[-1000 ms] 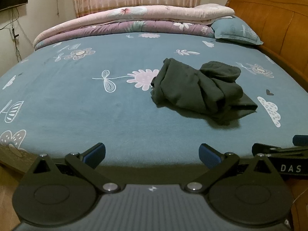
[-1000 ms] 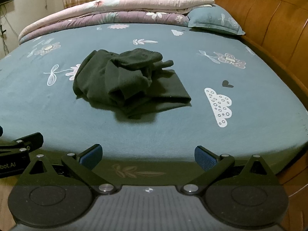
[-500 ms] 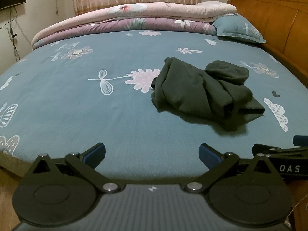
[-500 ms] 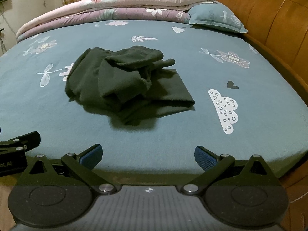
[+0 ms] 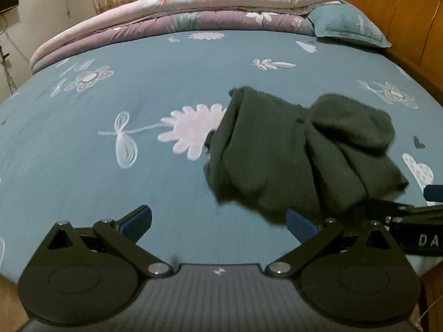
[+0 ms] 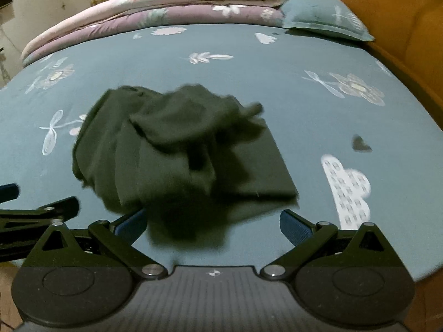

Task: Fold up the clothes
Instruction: 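Move the right tool down onto the dark green garment's waistband and close it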

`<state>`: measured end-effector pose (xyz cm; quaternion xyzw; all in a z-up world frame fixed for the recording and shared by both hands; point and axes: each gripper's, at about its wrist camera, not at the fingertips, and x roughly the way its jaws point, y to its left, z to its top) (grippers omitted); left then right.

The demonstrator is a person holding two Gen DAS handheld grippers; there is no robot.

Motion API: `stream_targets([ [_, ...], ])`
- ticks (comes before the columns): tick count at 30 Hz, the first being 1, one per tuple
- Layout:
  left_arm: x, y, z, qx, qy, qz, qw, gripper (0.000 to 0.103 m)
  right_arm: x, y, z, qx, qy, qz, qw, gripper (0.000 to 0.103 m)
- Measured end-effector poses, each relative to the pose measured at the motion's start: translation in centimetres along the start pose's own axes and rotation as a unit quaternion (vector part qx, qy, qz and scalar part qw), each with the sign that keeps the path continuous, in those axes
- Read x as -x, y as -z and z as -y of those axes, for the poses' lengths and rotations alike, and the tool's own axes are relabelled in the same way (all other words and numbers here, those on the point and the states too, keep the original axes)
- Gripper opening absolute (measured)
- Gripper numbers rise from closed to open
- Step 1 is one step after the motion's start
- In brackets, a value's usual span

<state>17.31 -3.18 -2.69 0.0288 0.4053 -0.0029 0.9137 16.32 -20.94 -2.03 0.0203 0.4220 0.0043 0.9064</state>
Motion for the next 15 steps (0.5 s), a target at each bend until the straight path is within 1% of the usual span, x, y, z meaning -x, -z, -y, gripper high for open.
stream_targets([
  [3,-1.3,-2.1,0.2,-0.006,-0.005,-0.004,1.0000,0.102,-1.2,-2.2,-0.2,0.012,-0.005,-0.008,1.000,0.103],
  [8,-4.2,-4.9,1.0,-0.023,-0.003,-0.016,0.9996,0.102,-3.6,-4.9,0.3,0.018,-0.030,-0.031,0.999,0.103],
  [12,-6.6,-5.7,1.9,-0.043,0.013,-0.037,0.9983,0.102,-4.8,-5.5,0.5,0.027,-0.069,-0.042,0.996,0.103],
  [15,-7.8,-5.5,2.0,-0.059,0.030,-0.054,0.9964,0.103,-5.8,-5.0,-0.1,0.063,-0.078,-0.053,0.994,0.103],
])
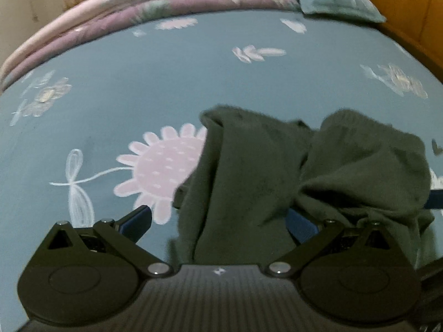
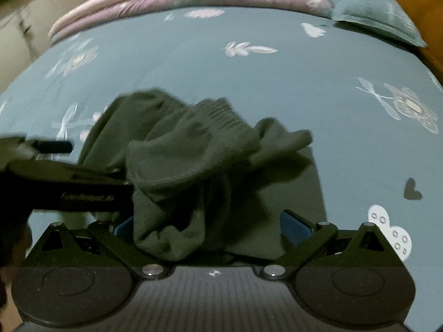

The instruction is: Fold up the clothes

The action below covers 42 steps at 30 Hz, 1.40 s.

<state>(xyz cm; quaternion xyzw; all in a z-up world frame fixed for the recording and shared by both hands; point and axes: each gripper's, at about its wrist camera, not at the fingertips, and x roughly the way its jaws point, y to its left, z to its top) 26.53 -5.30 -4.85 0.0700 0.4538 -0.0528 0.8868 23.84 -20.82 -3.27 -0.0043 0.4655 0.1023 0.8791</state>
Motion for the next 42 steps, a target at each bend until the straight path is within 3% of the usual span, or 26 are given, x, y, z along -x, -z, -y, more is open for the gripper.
stream_targets([
  [5,-0.9,0.6,-1.8,0.009,0.063,-0.010,0.9979,0.103,-2.2,1.0,-0.3,0.031,-0.010,-0.052,0.998,0.103],
  [11,-2.5,0.9,-3.7,0.031,0.127,-0.025,0.9911,0.103,-2.4,2.3,0.6,0.034,-0.043,-0.032,0.998,0.103],
  [17,-0.2,0.0,-3.4,-0.023,0.097,-0.004,0.9950,0.102,-0.2,1.7,0.3,0.012,-0.038,-0.042,0.998,0.103],
  [24,4.3,-0.7,-6.9,-0.085,0.106,0.053,0.9893,0.102,7.0,0.3,1.2,-0.028,-0.042,0.029,0.998,0.099],
  [26,4.8,-0.8,-7.6,-0.091,0.110,0.062,0.9878,0.102,8.0,-0.7,1.2,-0.032,-0.042,0.042,0.998,0.095],
  [29,4.8,-0.9,-8.3,-0.086,0.120,0.066,0.9868,0.102,7.9,-1.3,1.8,-0.045,-0.047,0.042,0.997,0.076],
  [31,4.7,-0.6,-8.7,-0.074,0.139,0.064,0.9855,0.102,6.6,-1.7,2.4,-0.069,-0.047,0.033,0.996,0.057],
  [33,4.5,-0.3,-8.8,-0.069,0.150,0.058,0.9846,0.102,5.6,-1.8,3.1,-0.094,-0.052,0.028,0.994,0.052],
  [41,3.9,-0.1,-8.4,-0.070,0.169,0.050,0.9819,0.102,3.7,-1.8,6.1,-0.192,-0.095,0.045,0.976,0.050],
  [42,3.9,-0.1,-8.3,-0.068,0.167,0.051,0.9822,0.102,3.4,-2.0,6.0,-0.191,-0.097,0.044,0.976,0.037],
])
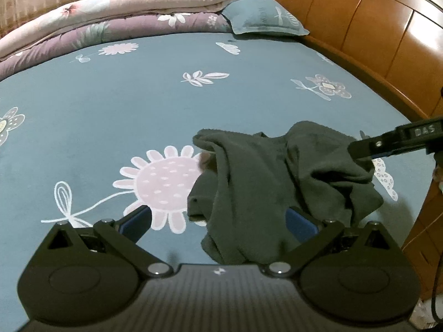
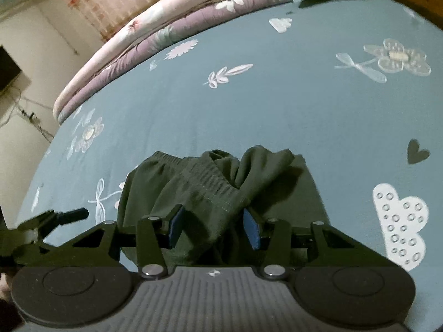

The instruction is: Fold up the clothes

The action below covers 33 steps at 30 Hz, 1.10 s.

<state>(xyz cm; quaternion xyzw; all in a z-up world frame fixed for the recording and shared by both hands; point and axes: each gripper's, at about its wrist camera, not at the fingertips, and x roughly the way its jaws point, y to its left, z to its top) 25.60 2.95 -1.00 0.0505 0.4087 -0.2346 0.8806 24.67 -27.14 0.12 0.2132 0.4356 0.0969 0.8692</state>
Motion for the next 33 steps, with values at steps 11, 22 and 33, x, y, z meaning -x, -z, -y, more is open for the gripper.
stream_targets([
  [11,1.3,-1.2,2.1,0.006,-0.042,0.015,0.9990,0.102,3.7,-2.3,1.8,0.070,0.030,0.042,0.996,0.006],
  [22,0.4,-3.3,7.2,0.011,-0.075,0.016,0.9970,0.102,6.5,-5.2,10.7,0.115,0.143,0.037,0.982,0.001],
  [33,-1.8,-4.9,10.9,0.019,-0.073,0.000,0.9972,0.102,8.0,-5.3,17.5,0.069,0.006,0.002,0.998,0.050],
])
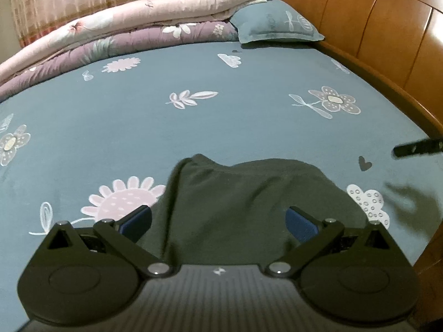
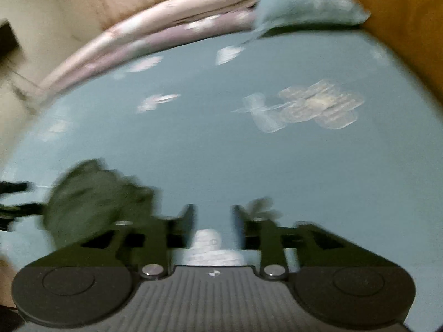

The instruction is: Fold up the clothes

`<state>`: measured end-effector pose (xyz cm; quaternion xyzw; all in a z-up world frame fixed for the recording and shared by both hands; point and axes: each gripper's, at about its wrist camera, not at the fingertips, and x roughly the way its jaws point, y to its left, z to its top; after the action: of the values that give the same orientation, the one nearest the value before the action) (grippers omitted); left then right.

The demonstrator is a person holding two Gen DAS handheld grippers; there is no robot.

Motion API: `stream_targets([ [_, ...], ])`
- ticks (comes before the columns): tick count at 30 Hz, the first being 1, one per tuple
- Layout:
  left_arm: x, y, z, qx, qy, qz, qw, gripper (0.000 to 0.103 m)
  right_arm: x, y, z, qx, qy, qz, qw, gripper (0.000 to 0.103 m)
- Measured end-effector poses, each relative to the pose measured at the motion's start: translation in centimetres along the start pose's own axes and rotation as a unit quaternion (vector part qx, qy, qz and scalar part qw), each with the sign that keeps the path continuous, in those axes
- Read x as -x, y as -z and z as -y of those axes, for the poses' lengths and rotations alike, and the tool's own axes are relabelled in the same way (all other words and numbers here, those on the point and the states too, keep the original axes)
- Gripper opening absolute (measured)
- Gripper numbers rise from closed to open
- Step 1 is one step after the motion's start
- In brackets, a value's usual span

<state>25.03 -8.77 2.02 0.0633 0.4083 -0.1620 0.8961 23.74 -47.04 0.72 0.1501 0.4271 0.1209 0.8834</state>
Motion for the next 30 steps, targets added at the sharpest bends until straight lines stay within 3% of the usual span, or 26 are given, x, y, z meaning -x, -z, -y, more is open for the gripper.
stream_targets([
  [4,-0.2,0.2,0.4,0.002,-0.007,-0.014,0.9999,0.102,-4.1,2.1,0.2,-0.052,-0.105,-0.045,0.992,0.052],
  [9,-0.3,0.9,0.3,0.009,-0.011,-0.028,0.9995,0.102,-7.8,5.2,1.0,-0.107,-0.153,-0.096,0.978,0.056],
  [16,-1.2,1.2,0.3,0.017,-0.013,-0.041,0.9989,0.102,-11.2,5.2,0.2,-0.131,-0.198,-0.085,0.968,0.056],
  [17,-1.3,1.2,0.3,0.017,-0.012,-0.042,0.9989,0.102,-11.5,5.2,0.1,-0.131,-0.199,-0.082,0.968,0.054],
  [18,-1.4,1.2,0.4,0.017,-0.013,-0.042,0.9989,0.102,-11.8,5.1,-0.1,-0.130,-0.201,-0.078,0.968,0.043],
  [19,-1.3,1.2,0.5,0.016,-0.014,-0.041,0.9989,0.102,-12.0,5.0,-0.3,-0.128,-0.201,-0.075,0.968,0.022],
  [22,-1.2,1.2,0.4,0.018,-0.017,-0.038,0.9990,0.102,-10.4,4.4,-1.2,-0.082,-0.176,-0.053,0.980,0.008],
  [27,-1.2,0.9,0.3,0.023,-0.022,-0.033,0.9990,0.102,-6.4,2.3,-0.3,-0.051,-0.101,0.000,0.994,0.007],
  [30,-1.2,0.4,0.6,0.019,-0.018,-0.027,0.9993,0.102,-3.9,0.9,0.6,-0.021,-0.021,0.022,0.999,0.003],
])
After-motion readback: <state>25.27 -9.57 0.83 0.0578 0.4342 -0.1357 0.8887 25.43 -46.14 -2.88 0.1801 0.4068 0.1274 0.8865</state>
